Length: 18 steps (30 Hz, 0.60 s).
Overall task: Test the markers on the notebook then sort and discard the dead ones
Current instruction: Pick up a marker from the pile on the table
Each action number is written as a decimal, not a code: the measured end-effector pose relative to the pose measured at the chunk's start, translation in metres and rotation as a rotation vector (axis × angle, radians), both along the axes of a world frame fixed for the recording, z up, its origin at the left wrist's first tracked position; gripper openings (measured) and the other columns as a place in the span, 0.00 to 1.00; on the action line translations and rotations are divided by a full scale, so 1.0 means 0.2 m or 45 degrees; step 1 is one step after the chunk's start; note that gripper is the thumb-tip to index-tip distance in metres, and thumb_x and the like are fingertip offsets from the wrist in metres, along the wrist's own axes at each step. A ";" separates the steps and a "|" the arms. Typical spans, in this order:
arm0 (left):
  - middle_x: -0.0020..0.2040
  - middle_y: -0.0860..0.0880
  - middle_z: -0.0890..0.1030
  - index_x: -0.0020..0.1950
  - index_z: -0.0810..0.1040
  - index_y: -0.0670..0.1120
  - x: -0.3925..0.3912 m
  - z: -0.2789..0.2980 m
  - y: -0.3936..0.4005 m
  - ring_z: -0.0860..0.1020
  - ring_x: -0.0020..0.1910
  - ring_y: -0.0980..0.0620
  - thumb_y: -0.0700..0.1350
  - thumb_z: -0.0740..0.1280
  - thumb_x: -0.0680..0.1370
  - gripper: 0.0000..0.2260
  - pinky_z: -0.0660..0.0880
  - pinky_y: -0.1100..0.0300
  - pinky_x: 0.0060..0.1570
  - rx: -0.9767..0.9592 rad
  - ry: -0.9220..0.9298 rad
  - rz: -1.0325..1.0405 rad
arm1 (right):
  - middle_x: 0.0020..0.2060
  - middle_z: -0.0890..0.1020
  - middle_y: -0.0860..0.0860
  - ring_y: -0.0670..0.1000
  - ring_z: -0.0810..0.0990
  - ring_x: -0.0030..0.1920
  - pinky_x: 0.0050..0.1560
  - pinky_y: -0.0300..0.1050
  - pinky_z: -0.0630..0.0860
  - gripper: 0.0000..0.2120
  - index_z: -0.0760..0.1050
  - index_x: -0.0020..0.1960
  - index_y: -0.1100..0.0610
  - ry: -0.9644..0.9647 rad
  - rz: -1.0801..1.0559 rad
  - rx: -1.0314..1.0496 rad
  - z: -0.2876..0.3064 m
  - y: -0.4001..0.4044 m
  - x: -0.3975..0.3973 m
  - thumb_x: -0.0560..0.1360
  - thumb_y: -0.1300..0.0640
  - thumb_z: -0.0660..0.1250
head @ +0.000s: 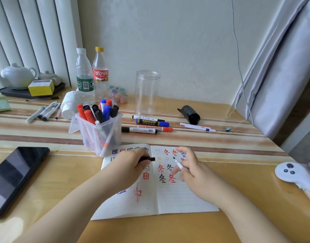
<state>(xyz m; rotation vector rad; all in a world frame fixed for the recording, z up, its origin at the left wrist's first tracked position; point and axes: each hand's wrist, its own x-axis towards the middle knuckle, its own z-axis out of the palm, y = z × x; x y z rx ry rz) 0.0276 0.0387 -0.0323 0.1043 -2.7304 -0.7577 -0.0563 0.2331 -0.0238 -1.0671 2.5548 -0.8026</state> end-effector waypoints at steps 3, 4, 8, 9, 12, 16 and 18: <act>0.41 0.58 0.73 0.54 0.74 0.48 -0.02 -0.01 0.01 0.70 0.36 0.59 0.45 0.62 0.78 0.06 0.66 0.74 0.34 0.038 0.050 0.012 | 0.45 0.84 0.48 0.42 0.77 0.35 0.41 0.38 0.75 0.12 0.63 0.54 0.43 -0.259 -0.027 -0.304 -0.01 0.00 0.01 0.80 0.60 0.57; 0.40 0.58 0.73 0.53 0.74 0.48 -0.03 -0.02 0.01 0.71 0.36 0.60 0.44 0.62 0.78 0.06 0.66 0.74 0.34 0.057 0.058 0.011 | 0.44 0.85 0.51 0.44 0.78 0.34 0.41 0.39 0.75 0.09 0.68 0.53 0.48 -0.360 -0.054 -0.429 -0.02 0.00 0.01 0.80 0.62 0.57; 0.45 0.55 0.77 0.52 0.75 0.49 -0.05 -0.07 0.02 0.72 0.41 0.59 0.45 0.64 0.77 0.05 0.66 0.73 0.38 0.125 0.102 -0.015 | 0.40 0.83 0.62 0.49 0.78 0.33 0.35 0.38 0.77 0.16 0.78 0.51 0.65 -0.993 -0.225 -0.894 -0.05 0.00 0.02 0.79 0.70 0.51; 0.46 0.54 0.78 0.52 0.76 0.49 -0.05 -0.09 0.03 0.72 0.43 0.58 0.45 0.64 0.77 0.05 0.66 0.74 0.39 0.132 0.118 -0.022 | 0.38 0.82 0.63 0.49 0.78 0.32 0.34 0.38 0.77 0.16 0.77 0.51 0.67 -1.133 -0.254 -0.976 -0.06 0.00 0.03 0.78 0.72 0.50; 0.44 0.54 0.78 0.51 0.77 0.48 -0.05 -0.12 0.04 0.72 0.44 0.55 0.42 0.66 0.76 0.05 0.66 0.71 0.42 0.134 0.165 -0.032 | 0.34 0.80 0.59 0.48 0.75 0.30 0.31 0.37 0.74 0.07 0.75 0.48 0.63 -1.121 -0.236 -0.993 -0.10 -0.01 0.05 0.77 0.70 0.58; 0.41 0.60 0.72 0.49 0.77 0.48 -0.06 -0.18 0.04 0.69 0.45 0.55 0.44 0.64 0.75 0.05 0.62 0.60 0.50 0.104 0.194 -0.022 | 0.23 0.72 0.52 0.45 0.67 0.24 0.27 0.33 0.64 0.11 0.71 0.40 0.58 -0.775 -0.329 -0.863 -0.15 -0.04 0.08 0.76 0.52 0.64; 0.42 0.59 0.73 0.49 0.76 0.51 -0.07 -0.21 0.04 0.69 0.47 0.54 0.47 0.62 0.74 0.06 0.60 0.60 0.53 0.068 0.180 0.000 | 0.21 0.71 0.52 0.45 0.67 0.24 0.27 0.34 0.64 0.10 0.70 0.39 0.53 -0.598 -0.326 -0.769 -0.16 -0.05 0.10 0.75 0.49 0.62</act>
